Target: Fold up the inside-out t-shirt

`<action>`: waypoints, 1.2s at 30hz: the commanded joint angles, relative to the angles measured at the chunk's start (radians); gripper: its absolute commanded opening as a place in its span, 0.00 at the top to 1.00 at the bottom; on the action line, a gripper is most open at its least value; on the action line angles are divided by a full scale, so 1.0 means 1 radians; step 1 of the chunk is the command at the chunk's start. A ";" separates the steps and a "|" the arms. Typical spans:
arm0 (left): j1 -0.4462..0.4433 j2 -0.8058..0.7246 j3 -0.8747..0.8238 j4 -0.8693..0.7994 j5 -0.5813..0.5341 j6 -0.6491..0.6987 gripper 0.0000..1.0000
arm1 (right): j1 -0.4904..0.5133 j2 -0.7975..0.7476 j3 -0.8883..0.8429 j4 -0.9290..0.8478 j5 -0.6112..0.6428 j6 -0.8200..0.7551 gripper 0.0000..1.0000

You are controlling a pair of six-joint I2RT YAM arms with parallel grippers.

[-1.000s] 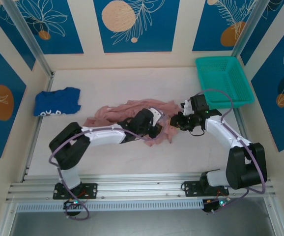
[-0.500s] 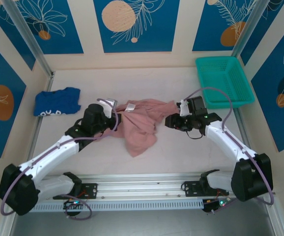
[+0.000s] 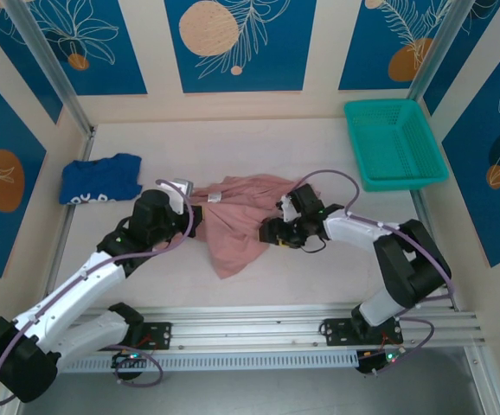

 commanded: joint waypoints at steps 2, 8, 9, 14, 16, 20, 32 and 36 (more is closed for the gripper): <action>0.008 -0.019 0.043 -0.008 0.025 -0.020 1.00 | 0.051 0.097 -0.014 0.173 -0.069 0.082 0.35; 0.008 -0.029 0.101 -0.030 0.027 -0.011 1.00 | -0.006 0.041 0.015 0.207 -0.076 0.095 0.97; 0.008 -0.029 0.128 -0.037 0.028 -0.005 1.00 | -0.040 -0.018 0.028 0.161 -0.069 0.076 1.00; 0.008 -0.016 0.294 -0.046 0.042 0.018 1.00 | -0.208 -0.326 0.215 -0.122 -0.019 -0.037 1.00; 0.008 -0.003 0.363 -0.038 0.043 0.033 1.00 | -0.244 -0.388 0.326 -0.209 -0.005 -0.075 1.00; 0.008 0.034 0.484 -0.028 0.038 0.067 1.00 | -0.289 -0.417 0.546 -0.330 0.033 -0.138 1.00; 0.008 0.149 0.508 -0.080 -0.039 0.056 1.00 | -0.305 -0.174 0.695 -0.520 0.187 -0.215 0.72; 0.008 0.177 0.503 -0.101 -0.021 0.031 1.00 | -0.224 -0.189 0.534 -0.447 0.203 -0.251 0.58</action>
